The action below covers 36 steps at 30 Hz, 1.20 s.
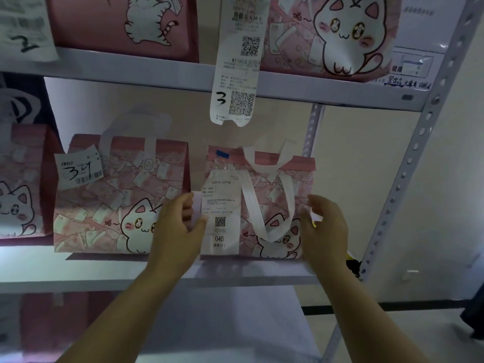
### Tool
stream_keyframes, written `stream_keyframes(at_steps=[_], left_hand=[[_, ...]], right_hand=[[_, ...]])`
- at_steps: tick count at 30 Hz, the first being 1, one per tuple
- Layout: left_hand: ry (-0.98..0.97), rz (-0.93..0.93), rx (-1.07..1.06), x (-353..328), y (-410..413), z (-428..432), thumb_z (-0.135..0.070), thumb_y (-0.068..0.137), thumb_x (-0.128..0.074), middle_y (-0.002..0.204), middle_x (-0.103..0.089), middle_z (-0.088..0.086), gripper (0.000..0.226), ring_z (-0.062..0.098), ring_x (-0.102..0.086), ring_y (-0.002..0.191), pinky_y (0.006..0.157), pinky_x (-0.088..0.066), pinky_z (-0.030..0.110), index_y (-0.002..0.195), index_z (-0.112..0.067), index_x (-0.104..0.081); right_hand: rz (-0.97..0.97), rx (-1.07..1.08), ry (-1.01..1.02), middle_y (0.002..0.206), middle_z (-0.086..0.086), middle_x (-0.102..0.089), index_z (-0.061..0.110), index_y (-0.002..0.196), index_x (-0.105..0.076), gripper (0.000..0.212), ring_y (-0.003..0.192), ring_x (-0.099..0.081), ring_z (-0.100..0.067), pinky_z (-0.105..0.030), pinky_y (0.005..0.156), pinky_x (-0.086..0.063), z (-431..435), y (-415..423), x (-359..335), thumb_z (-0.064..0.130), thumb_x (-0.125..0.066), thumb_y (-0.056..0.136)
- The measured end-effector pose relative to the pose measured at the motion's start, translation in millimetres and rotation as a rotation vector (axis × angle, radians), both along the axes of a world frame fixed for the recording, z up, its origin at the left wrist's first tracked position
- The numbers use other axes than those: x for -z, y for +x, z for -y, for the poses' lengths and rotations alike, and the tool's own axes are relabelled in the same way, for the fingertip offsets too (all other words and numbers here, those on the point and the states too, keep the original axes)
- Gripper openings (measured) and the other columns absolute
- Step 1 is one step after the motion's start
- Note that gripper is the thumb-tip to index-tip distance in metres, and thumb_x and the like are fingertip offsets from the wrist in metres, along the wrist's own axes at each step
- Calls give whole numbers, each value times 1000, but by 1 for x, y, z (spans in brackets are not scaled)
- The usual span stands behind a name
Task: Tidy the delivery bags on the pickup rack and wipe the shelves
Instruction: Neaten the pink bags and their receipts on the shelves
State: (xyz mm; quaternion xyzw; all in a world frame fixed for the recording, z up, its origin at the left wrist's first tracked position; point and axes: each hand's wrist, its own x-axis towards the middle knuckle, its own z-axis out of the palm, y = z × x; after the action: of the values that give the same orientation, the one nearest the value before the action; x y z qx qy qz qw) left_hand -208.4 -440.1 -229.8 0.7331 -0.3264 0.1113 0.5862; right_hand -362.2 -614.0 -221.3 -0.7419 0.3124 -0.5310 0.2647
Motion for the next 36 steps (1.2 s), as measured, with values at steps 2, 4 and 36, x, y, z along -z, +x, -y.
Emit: stream_keyframes(at_steps=[2,4,36], left_hand=[[-28,27,-1,-7,-5,-16,-18,83,-66,103,-54,-14,28,1,-55,93,75,-47,19,106,-27,-53],[-30,34,-9,-10,-4,-34,-21,83,-66,101,-56,-11,23,3,-57,92,72,-50,26,103,-28,-57],[132,-114,-418,34,298,-337,-16,82,-68,131,-39,8,58,22,-47,112,94,-40,32,133,-15,-42]], right_hand=[[9,-80,-63,100,5,-60,16,108,-62,20,91,-57,-11,-29,80,-51,-16,3,-6,11,-59,89],[-38,-203,-49,94,9,-62,20,103,-64,16,85,-59,-6,-20,74,-51,-32,9,-14,13,-59,89],[-530,-513,-49,140,-3,-29,20,140,-25,57,125,-41,-25,-37,102,-40,-334,340,14,29,-55,93]])
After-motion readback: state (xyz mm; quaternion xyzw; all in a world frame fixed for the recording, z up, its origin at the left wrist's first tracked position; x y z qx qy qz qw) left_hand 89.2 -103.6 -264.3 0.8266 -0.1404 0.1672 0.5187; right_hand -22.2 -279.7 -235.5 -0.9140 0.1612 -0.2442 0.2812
